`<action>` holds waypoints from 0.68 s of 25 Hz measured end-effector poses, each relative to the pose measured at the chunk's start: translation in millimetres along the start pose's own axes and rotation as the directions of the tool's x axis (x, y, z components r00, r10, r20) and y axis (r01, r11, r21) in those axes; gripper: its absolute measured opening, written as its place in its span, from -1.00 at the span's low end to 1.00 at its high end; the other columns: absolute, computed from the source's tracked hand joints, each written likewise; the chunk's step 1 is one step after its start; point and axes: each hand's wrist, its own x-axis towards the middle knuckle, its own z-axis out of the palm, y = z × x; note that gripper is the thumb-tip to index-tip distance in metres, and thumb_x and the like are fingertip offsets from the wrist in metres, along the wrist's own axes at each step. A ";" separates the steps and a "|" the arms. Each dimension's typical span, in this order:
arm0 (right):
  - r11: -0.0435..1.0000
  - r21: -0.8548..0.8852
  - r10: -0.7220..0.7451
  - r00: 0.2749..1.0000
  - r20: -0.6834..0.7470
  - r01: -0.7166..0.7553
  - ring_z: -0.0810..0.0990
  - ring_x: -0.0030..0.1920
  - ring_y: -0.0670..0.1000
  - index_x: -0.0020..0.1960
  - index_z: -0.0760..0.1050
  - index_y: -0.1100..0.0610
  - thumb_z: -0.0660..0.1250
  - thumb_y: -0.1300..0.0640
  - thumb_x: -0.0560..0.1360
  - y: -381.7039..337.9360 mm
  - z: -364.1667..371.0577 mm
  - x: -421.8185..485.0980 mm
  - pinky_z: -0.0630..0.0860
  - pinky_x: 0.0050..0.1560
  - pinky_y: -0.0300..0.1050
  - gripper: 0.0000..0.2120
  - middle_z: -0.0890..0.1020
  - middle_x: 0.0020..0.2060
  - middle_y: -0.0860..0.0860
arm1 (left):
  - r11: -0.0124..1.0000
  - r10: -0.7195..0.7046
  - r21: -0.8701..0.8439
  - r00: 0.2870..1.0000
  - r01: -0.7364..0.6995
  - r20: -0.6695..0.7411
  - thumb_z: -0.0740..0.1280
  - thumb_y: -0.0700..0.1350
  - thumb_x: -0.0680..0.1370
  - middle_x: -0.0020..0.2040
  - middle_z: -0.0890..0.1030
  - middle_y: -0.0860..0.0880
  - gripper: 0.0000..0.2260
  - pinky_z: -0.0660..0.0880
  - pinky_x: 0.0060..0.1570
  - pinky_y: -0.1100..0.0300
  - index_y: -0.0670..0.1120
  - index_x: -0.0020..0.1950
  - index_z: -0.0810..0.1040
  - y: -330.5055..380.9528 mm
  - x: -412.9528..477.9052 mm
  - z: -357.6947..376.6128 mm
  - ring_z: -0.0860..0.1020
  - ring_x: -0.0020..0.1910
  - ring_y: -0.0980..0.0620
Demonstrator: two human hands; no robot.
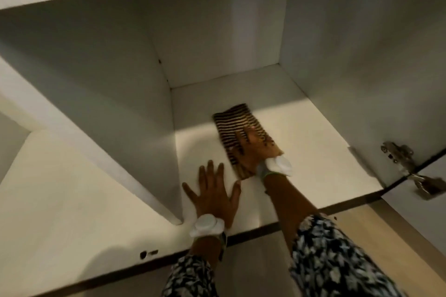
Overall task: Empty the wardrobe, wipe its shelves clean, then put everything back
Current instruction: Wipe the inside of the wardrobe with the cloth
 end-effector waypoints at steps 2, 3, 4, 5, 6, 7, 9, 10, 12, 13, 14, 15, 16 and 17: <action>0.970 -0.009 -0.243 0.966 0.082 0.245 -0.02 0.54 0.09 0.55 -0.06 0.00 -0.22 -0.31 0.54 -28.9 6.1 13.3 -0.09 0.51 0.05 -0.34 -0.02 0.55 0.06 | 0.999 0.004 0.046 0.999 -0.002 -0.034 -0.01 0.30 0.49 0.46 0.34 -0.03 -0.39 0.07 0.33 -0.38 0.03 0.44 0.33 -0.5 -1.1 2.9 0.31 0.44 -0.10; 0.951 0.023 -0.309 0.946 0.093 0.308 -0.03 0.54 0.08 0.55 -0.07 -0.02 -0.17 -0.31 0.54 -28.8 4.5 22.3 -0.09 0.51 0.06 -0.33 -0.03 0.55 0.05 | 0.998 -0.007 0.061 0.999 0.010 -0.046 0.02 0.30 0.49 0.42 0.40 -0.04 -0.42 0.15 0.30 -0.39 0.01 0.39 0.38 -1.1 5.2 2.5 0.36 0.40 -0.11; 0.939 0.026 -0.345 0.937 0.054 0.344 -0.01 0.54 0.08 0.55 -0.07 -0.03 -0.13 -0.30 0.53 -16.5 0.8 30.2 -0.07 0.51 0.08 -0.34 0.00 0.55 0.04 | 0.998 -0.016 0.060 0.998 0.020 -0.060 0.05 0.29 0.48 0.39 0.43 -0.04 -0.44 0.20 0.29 -0.39 0.02 0.36 0.39 -1.4 8.9 3.9 0.39 0.38 -0.10; 0.942 -0.006 -0.334 0.941 -0.047 0.335 0.02 0.53 0.10 0.55 -0.06 -0.02 -0.12 -0.26 0.54 2.3 -2.4 38.8 -0.03 0.51 0.12 -0.36 0.04 0.54 0.05 | 0.998 -0.020 0.050 0.998 0.024 -0.066 0.07 0.29 0.48 0.38 0.43 -0.04 -0.47 0.18 0.30 -0.37 0.03 0.34 0.38 -3.0 13.7 3.1 0.39 0.38 -0.10; 0.963 -0.054 -0.269 0.948 -0.168 0.264 0.04 0.53 0.11 0.55 -0.08 -0.01 -0.13 -0.21 0.54 31.0 -6.4 44.0 0.01 0.50 0.14 -0.37 0.08 0.54 0.06 | 0.999 -0.014 0.044 0.998 0.016 -0.056 0.07 0.29 0.48 0.39 0.41 -0.03 -0.48 0.12 0.32 -0.35 0.05 0.34 0.35 -1.8 14.9 2.6 0.37 0.39 -0.09; 0.993 -0.044 -0.113 0.965 -0.236 0.105 0.04 0.53 0.10 0.55 -0.09 0.00 -0.14 -0.20 0.53 65.2 -11.0 44.6 0.01 0.49 0.15 -0.36 0.08 0.53 0.07 | 0.999 -0.013 0.047 0.998 0.015 -0.062 0.07 0.29 0.49 0.40 0.38 -0.02 -0.49 0.05 0.33 -0.32 0.06 0.35 0.34 -2.3 13.7 3.4 0.34 0.41 -0.09; 0.928 0.170 0.351 0.930 -0.107 -0.331 -0.01 0.53 0.08 0.55 -0.05 -0.01 -0.10 -0.25 0.54 127.3 -18.3 32.3 -0.04 0.49 0.16 -0.35 0.01 0.55 0.04 | 0.998 -0.012 0.065 0.999 0.014 -0.041 0.05 0.29 0.51 0.41 0.37 -0.01 -0.49 -0.01 0.32 -0.28 0.07 0.35 0.34 -1.8 13.0 4.8 0.31 0.42 -0.06; 0.857 0.253 0.464 0.886 0.002 -0.449 -0.03 0.53 0.08 0.55 -0.03 0.00 -0.03 -0.24 0.56 145.3 -20.0 24.8 -0.07 0.49 0.17 -0.37 -0.02 0.55 0.02 | 0.997 -0.010 0.071 1.000 0.011 -0.018 0.04 0.29 0.51 0.41 0.37 0.00 -0.49 -0.02 0.32 -0.28 0.07 0.36 0.34 -1.7 13.8 6.3 0.31 0.42 -0.06; 0.836 0.261 0.501 0.865 -0.006 -0.482 -0.05 0.54 0.07 0.55 -0.03 0.04 0.04 -0.21 0.57 143.7 -19.5 22.5 -0.10 0.50 0.16 -0.35 -0.03 0.55 0.02 | 0.995 0.006 0.102 1.000 -0.004 -0.015 -0.03 0.30 0.51 0.45 0.34 -0.01 -0.44 -0.07 0.34 -0.28 0.06 0.40 0.32 -1.9 14.8 2.9 0.28 0.45 -0.08; 0.855 0.260 0.479 0.876 -0.060 -0.450 -0.05 0.54 0.07 0.55 -0.03 0.06 0.05 -0.22 0.56 129.1 -21.1 23.1 -0.09 0.50 0.15 -0.33 -0.02 0.55 0.03 | 0.993 0.007 0.118 1.000 -0.007 0.004 -0.10 0.31 0.49 0.49 0.28 -0.02 -0.38 -0.13 0.36 -0.29 0.05 0.45 0.28 -0.7 17.3 1.4 0.22 0.48 -0.09; 0.883 0.273 0.420 0.903 -0.093 -0.382 -0.03 0.54 0.07 0.55 -0.02 0.06 0.04 -0.24 0.54 113.1 -16.1 29.6 -0.07 0.50 0.14 -0.31 0.00 0.54 0.04 | 0.990 -0.001 0.140 0.999 -0.005 0.040 -0.16 0.32 0.47 0.51 0.22 -0.03 -0.32 -0.19 0.37 -0.30 0.04 0.48 0.24 -0.5 21.1 -1.2 0.16 0.50 -0.10; 0.929 0.248 0.316 0.937 -0.149 -0.274 -0.01 0.53 0.06 0.54 0.00 0.03 -0.01 -0.27 0.51 93.7 -8.9 40.1 -0.03 0.50 0.12 -0.31 0.03 0.54 0.03 | 0.988 0.003 0.153 0.999 -0.011 0.053 -0.17 0.32 0.45 0.49 0.25 -0.05 -0.30 -0.15 0.38 -0.34 0.02 0.46 0.27 0.2 22.1 -3.7 0.19 0.49 -0.12; 0.971 0.196 0.179 0.964 -0.199 -0.140 -0.01 0.54 0.05 0.54 0.02 -0.02 -0.13 -0.31 0.48 70.8 1.1 52.5 -0.02 0.50 0.09 -0.30 0.06 0.54 0.02 | 0.985 0.013 0.169 0.999 -0.020 0.040 -0.10 0.31 0.45 0.41 0.37 -0.08 -0.34 -0.01 0.35 -0.40 0.00 0.39 0.38 1.4 24.7 -6.7 0.33 0.41 -0.15; 0.986 0.169 0.038 0.975 -0.217 -0.001 -0.03 0.54 0.03 0.53 0.03 -0.09 -0.27 -0.33 0.45 43.2 8.3 64.3 -0.03 0.51 0.06 -0.29 0.08 0.54 0.00 | 0.982 0.010 0.189 1.000 -0.013 0.017 -0.01 0.30 0.45 0.27 0.50 -0.08 -0.41 0.16 0.27 -0.42 -0.02 0.27 0.48 3.6 25.8 -9.2 0.47 0.26 -0.16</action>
